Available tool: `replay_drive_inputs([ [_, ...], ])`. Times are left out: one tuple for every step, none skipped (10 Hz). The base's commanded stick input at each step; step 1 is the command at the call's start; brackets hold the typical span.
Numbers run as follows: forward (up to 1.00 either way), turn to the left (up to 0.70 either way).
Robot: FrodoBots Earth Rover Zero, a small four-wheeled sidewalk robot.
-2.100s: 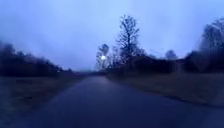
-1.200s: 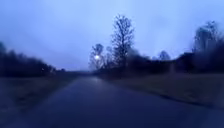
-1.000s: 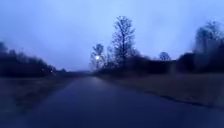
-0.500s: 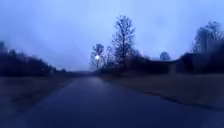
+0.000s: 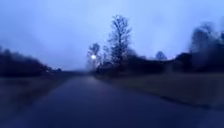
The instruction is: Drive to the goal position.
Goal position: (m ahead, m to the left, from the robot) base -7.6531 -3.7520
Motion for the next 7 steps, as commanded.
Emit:
replay_drive_inputs([
  [0.00,-0.70],
  [0.00,-0.70],
  [0.00,-0.70],
  [0.00,-0.70],
  [0.00,-0.70],
  [0.00,-0.70],
  [0.00,-0.70],
])
